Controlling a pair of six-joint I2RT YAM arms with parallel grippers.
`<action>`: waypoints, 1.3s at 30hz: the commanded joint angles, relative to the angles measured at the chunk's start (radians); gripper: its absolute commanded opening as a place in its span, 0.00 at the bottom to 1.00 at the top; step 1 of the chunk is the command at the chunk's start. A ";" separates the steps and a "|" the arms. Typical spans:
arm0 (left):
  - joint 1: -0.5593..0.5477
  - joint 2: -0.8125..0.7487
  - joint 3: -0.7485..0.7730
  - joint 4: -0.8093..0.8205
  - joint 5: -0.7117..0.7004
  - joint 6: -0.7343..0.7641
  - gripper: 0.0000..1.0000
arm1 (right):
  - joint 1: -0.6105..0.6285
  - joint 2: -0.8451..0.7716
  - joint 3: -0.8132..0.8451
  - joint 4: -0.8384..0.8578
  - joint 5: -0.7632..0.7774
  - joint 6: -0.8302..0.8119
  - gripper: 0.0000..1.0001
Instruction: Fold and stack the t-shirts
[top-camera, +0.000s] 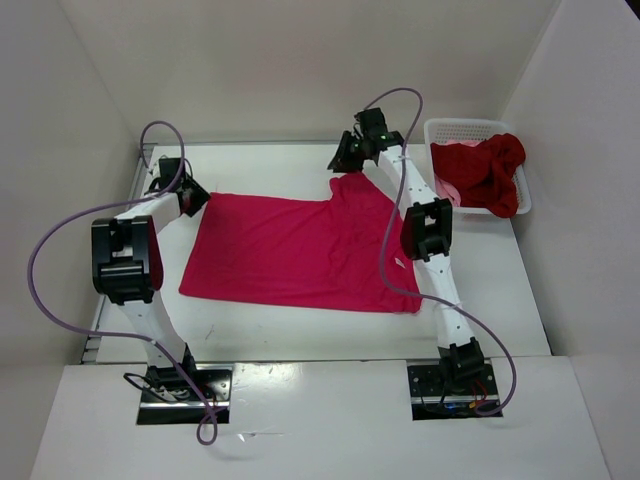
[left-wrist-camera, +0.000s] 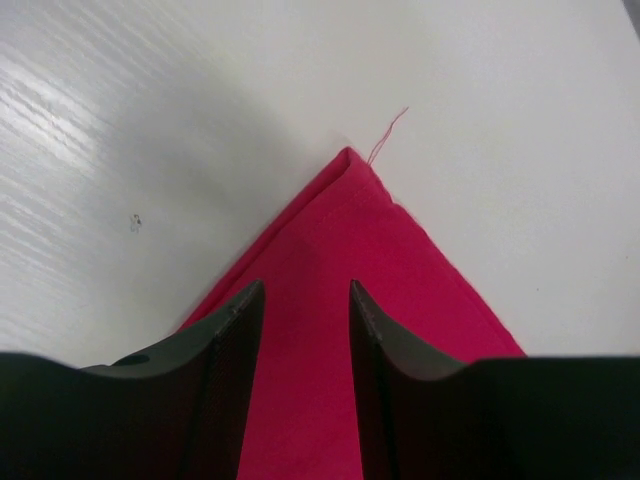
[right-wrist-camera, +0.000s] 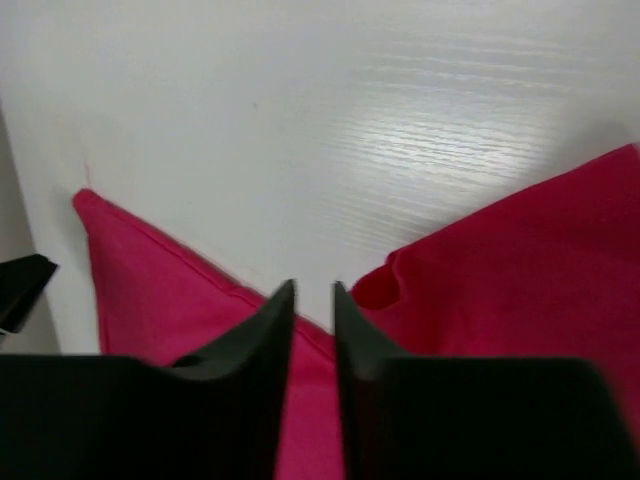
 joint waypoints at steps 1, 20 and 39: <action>-0.004 -0.040 0.059 0.042 -0.059 0.027 0.47 | -0.023 -0.021 0.062 -0.060 0.100 -0.030 0.18; -0.042 0.339 0.500 -0.129 -0.056 0.251 0.54 | -0.053 0.073 0.142 -0.041 0.397 -0.132 0.51; -0.065 0.359 0.484 -0.152 -0.181 0.302 0.52 | -0.044 0.190 0.169 0.009 0.302 -0.112 0.55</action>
